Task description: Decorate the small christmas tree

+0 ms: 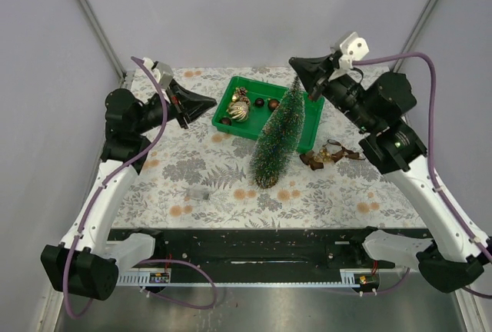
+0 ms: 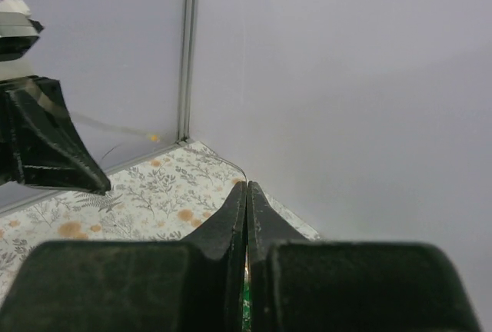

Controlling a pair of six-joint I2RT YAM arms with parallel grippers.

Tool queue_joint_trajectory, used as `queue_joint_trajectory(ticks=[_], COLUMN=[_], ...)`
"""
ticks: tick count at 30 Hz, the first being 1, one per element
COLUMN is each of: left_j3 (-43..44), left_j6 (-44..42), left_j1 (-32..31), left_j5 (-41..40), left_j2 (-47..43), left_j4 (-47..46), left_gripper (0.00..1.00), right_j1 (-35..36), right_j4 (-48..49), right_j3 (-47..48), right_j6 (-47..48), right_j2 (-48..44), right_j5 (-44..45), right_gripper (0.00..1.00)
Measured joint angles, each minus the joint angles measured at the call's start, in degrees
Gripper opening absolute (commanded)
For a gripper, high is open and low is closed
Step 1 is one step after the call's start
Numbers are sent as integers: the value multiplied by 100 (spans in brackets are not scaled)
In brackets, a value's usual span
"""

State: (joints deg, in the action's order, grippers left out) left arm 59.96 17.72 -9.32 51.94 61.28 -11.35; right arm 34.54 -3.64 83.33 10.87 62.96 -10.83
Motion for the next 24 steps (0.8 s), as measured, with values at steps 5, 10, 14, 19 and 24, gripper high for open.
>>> queue_joint_trajectory(ticks=[5, 10, 14, 19, 24], left_j3=[0, 0, 0, 0, 0], left_j6=[-245, -487, -551, -586, -621], left_j1=[-127, -127, -127, -133, -149], left_j5=[155, 72, -50, -98, -127], left_j2=[-153, -210, -210, -210, -210], left_j4=[223, 380, 415, 415, 426], left_gripper=[0, 0, 0, 0, 0], right_j1=[0, 0, 0, 0, 0], right_j4=[153, 157, 2, 87, 240], right_j3=[-31, -227, -269, -289, -157], right_j6=[-90, -173, -153, -229, -389], right_j2=[367, 251, -72, -350, -140], right_j5=[-98, -544, -859, -1036, -1471], right_gripper=[0, 0, 0, 0, 0])
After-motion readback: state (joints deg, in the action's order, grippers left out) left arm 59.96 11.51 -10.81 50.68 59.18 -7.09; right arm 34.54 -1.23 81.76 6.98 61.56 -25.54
